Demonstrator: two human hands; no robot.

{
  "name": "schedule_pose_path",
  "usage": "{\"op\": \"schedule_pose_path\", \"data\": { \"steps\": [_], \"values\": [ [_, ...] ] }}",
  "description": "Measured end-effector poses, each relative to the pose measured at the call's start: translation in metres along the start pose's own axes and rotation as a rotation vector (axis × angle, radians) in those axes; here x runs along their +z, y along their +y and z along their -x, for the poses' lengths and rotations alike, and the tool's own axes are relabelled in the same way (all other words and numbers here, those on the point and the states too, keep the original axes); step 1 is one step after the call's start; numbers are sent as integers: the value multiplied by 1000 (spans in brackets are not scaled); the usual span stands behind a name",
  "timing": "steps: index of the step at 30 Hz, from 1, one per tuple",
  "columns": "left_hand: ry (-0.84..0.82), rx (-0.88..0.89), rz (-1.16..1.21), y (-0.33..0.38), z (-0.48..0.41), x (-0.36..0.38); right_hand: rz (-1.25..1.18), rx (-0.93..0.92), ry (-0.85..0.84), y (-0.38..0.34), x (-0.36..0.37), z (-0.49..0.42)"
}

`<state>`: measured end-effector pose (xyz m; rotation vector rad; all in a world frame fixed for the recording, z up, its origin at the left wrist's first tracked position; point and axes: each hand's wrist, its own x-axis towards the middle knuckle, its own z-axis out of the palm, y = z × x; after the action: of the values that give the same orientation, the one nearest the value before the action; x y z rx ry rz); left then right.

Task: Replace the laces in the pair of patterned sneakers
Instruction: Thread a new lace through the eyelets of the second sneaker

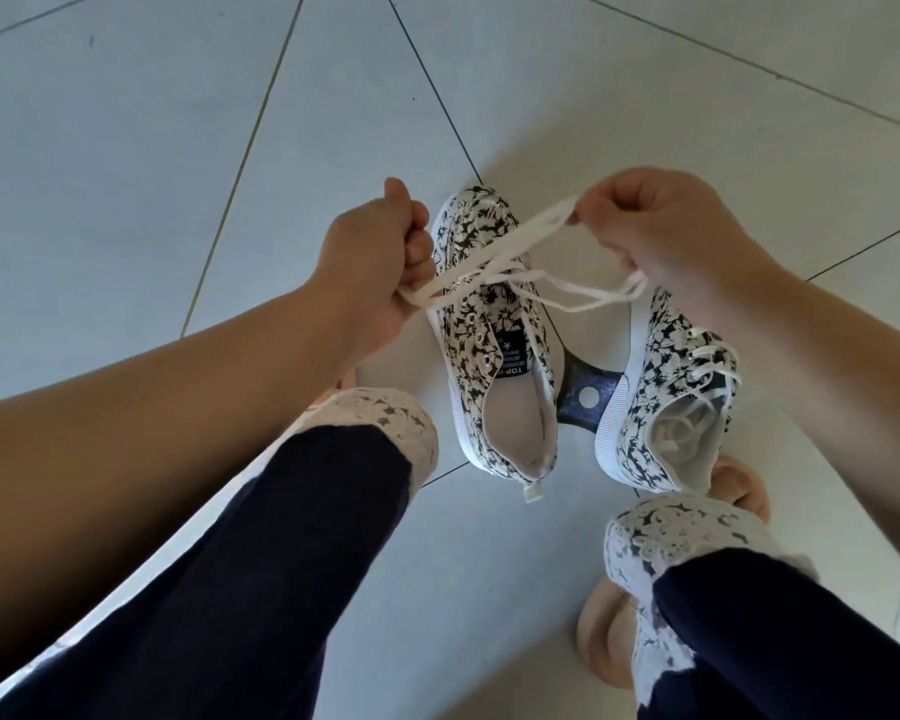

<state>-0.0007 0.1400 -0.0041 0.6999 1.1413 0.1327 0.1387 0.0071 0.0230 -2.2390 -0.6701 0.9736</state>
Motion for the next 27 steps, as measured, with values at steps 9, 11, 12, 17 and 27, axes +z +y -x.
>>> {"op": "schedule_pose_path", "data": {
  "steps": [9,11,12,17,27],
  "values": [
    [-55,293,-43,32,3,17,410,-191,137,13,-14,-31],
    [-47,287,-84,29,2,20,440,-237,80,20,-5,-25],
    [-53,292,-108,28,2,22,399,-268,43,19,0,-20],
    [-106,321,-206,28,9,39,109,-340,-90,-9,17,-10],
    [43,262,89,57,-10,34,383,-201,-38,11,19,-31]
  ]
}}
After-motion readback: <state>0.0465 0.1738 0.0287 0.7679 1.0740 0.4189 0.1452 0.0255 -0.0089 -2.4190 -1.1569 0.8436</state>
